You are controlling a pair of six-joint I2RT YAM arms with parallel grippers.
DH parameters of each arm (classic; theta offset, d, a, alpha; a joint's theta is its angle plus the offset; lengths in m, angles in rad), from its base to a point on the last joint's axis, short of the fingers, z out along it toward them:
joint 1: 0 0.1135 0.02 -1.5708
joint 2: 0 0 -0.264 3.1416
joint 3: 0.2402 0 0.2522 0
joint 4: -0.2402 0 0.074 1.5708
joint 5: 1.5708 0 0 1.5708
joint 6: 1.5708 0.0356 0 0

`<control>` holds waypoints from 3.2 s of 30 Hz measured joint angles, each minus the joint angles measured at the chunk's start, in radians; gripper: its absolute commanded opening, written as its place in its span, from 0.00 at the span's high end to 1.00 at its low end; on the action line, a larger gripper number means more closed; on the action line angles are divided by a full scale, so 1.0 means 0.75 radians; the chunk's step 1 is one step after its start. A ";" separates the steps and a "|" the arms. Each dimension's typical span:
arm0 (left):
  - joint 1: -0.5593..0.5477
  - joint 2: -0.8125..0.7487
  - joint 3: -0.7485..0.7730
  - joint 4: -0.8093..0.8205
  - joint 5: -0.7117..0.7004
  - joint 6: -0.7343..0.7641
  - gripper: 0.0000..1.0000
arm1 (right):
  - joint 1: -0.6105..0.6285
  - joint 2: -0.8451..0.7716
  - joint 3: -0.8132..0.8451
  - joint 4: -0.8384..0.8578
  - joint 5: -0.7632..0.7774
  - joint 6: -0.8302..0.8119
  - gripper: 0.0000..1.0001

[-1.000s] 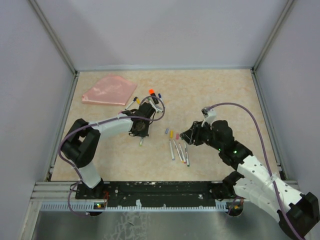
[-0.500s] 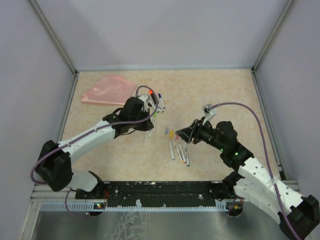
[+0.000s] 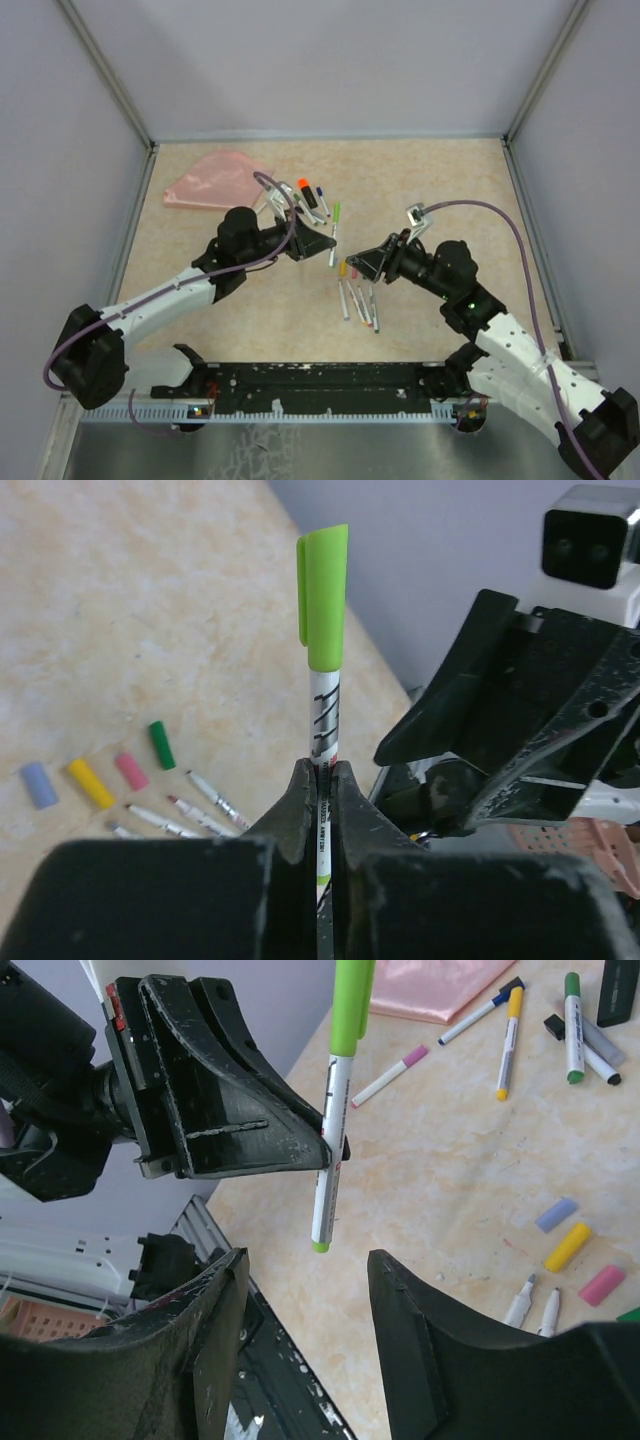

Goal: Open the pen caps
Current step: Pick up the pen from the center of the board.

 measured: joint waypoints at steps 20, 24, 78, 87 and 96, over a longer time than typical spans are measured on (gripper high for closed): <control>-0.112 0.091 -0.062 0.518 0.048 -0.341 1.00 | 0.022 0.108 0.090 -0.003 -0.009 0.051 0.45; -0.124 0.107 -0.062 0.542 0.043 -0.346 1.00 | 0.027 0.122 0.099 -0.011 -0.007 0.052 0.45; -0.127 0.127 -0.062 0.616 0.010 -0.403 0.89 | 0.050 0.166 0.100 0.048 -0.054 0.084 1.00; -0.126 0.095 -0.062 0.598 -0.030 -0.392 0.42 | 0.050 0.165 0.100 0.041 -0.058 0.085 1.00; -0.079 0.017 -0.042 0.476 -0.063 -0.344 0.25 | 0.050 0.165 0.100 0.039 -0.073 0.086 1.00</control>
